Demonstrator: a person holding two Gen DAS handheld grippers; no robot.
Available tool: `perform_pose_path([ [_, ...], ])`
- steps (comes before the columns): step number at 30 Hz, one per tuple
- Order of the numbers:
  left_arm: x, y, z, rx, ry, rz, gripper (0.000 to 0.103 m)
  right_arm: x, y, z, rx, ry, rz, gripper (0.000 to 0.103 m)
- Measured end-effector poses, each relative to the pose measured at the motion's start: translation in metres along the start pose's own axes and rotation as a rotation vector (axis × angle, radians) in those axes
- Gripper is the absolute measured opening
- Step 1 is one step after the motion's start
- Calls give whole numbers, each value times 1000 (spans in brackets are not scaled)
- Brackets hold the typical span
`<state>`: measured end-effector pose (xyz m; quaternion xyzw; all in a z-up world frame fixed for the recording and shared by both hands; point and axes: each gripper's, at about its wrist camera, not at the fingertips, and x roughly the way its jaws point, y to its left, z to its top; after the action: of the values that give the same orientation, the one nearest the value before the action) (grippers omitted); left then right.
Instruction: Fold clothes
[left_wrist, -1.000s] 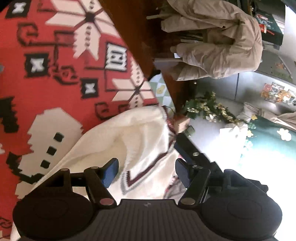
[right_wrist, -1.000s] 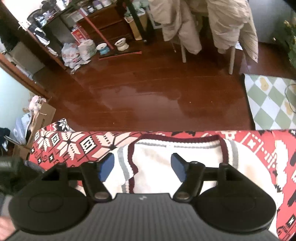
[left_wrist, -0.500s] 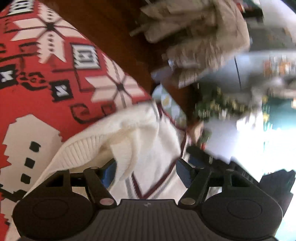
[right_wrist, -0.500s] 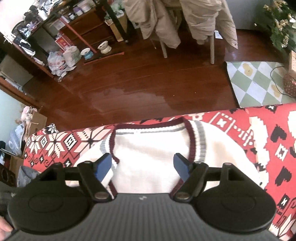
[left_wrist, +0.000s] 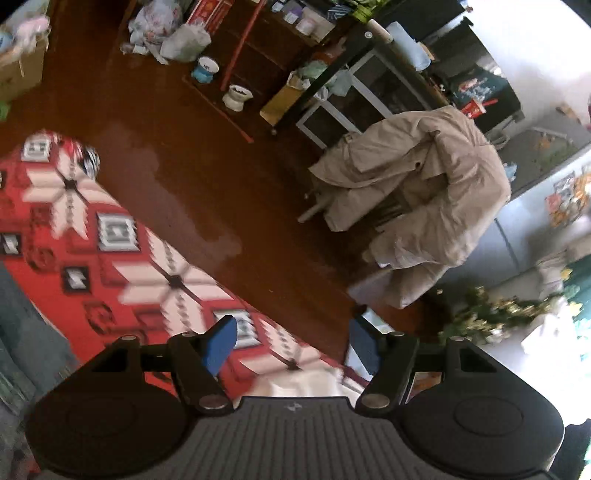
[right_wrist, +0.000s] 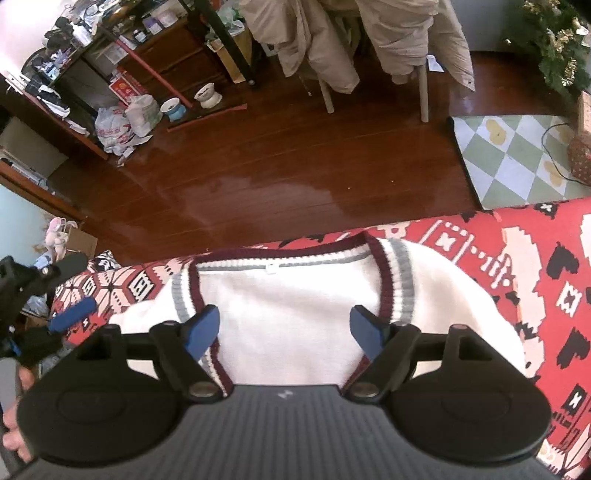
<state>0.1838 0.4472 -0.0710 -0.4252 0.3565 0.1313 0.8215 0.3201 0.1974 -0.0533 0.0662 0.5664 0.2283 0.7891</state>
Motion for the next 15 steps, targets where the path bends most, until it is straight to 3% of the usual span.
perform_pose_path([
  [4, 7, 27, 4, -168, 126, -108, 66, 1, 8, 2, -7, -2, 14, 83],
  [9, 5, 62, -13, -374, 250, -200, 66, 3, 15, 3, -11, -1, 26, 83],
  [15, 16, 68, -27, -429, 337, -264, 69, 4, 13, 0, -10, 9, 23, 84],
])
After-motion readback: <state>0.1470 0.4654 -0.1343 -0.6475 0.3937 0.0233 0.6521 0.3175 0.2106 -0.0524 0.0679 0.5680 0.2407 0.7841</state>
